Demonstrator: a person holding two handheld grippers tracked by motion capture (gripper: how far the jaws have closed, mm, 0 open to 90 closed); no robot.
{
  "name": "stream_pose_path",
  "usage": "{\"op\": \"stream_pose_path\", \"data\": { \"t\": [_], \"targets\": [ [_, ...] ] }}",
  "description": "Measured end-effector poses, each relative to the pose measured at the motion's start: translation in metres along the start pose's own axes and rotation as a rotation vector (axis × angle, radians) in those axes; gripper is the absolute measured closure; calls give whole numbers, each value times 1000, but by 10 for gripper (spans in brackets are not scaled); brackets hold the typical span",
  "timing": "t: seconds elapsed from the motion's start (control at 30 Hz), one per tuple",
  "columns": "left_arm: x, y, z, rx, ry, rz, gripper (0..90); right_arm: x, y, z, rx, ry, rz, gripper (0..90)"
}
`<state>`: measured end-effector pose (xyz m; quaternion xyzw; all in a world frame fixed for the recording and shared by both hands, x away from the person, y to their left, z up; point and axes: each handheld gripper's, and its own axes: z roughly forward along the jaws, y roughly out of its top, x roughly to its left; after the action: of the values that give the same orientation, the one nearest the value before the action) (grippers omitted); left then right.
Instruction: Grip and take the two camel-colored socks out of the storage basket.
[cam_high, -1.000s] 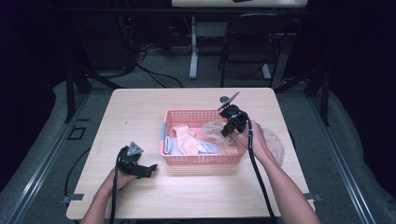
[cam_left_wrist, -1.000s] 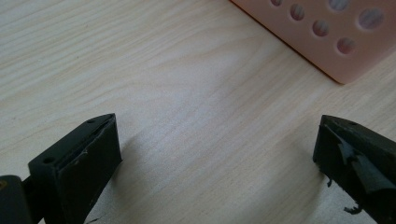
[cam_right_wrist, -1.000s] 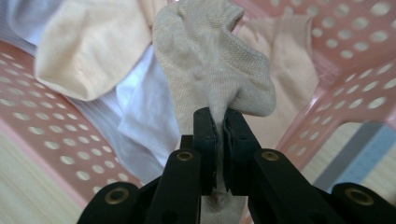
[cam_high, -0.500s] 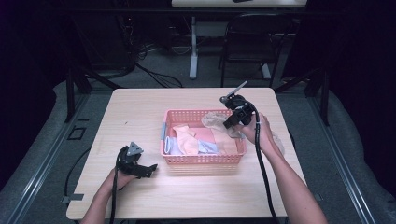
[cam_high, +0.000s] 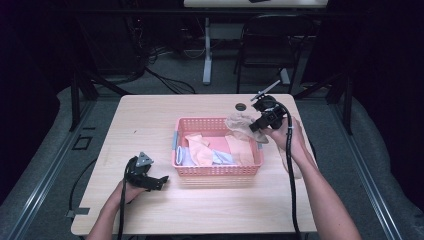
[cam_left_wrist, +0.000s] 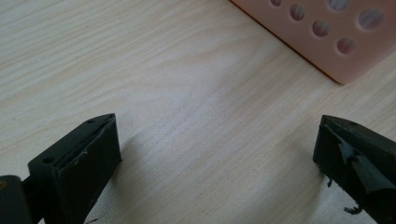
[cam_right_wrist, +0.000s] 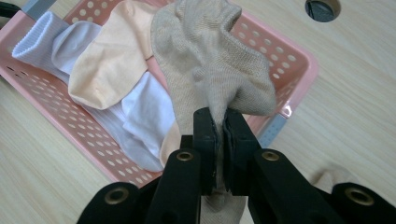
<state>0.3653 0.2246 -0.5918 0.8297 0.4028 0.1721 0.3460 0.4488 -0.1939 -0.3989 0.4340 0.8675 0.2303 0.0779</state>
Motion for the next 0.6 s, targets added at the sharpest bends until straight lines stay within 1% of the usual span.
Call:
{"op": "stream_pose_path", "data": {
  "t": [0.07, 0.13, 0.17, 0.23, 0.27, 0.3, 0.33, 0.37, 0.43, 0.5, 0.53, 0.57, 0.6],
  "targets": [
    [0, 0, 0, 0, 1, 0, 6, -6, -4, -6, -15, -8, 14, 851],
    [0, 0, 0, 0, 2, 2, 6, -8, -6, -8, -17, -13, 14, 851],
    [0, 0, 0, -1, 2, 1, 6, -11, -9, -12, -24, -17, 29, 851],
    [0, 0, 0, 0, 3, 1, 6, -14, -10, -14, -25, -24, 32, 851],
    [0, 0, 0, -1, 3, 0, 6, -18, -15, -19, -37, -30, 46, 851],
    [0, 0, 0, -1, 3, 0, 6, -18, -15, -19, -37, -30, 46, 851],
    [0, 0, 0, -1, 3, -1, 6, -22, -19, -24, -38, -36, 52, 851],
    [0, 0, 0, -1, 3, -1, 6, -22, -19, -24, -38, -36, 52, 851],
    [0, 0, 0, -1, 4, -3, 6, -29, -26, -31, -46, -55, 69, 851],
    [0, 0, 0, -1, 4, -1, 6, -32, -29, -33, -56, -55, 78, 850],
    [0, 0, 0, -1, 5, -2, 6, -38, -34, -37, -61, -64, 94, 851],
    [0, 0, 0, -1, 5, -2, 6, -38, -34, -37, -61, -64, 94, 851],
    [0, 0, 0, -1, 4, -2, 6, -41, -37, -39, -63, -73, 107, 850]
  ]
}}
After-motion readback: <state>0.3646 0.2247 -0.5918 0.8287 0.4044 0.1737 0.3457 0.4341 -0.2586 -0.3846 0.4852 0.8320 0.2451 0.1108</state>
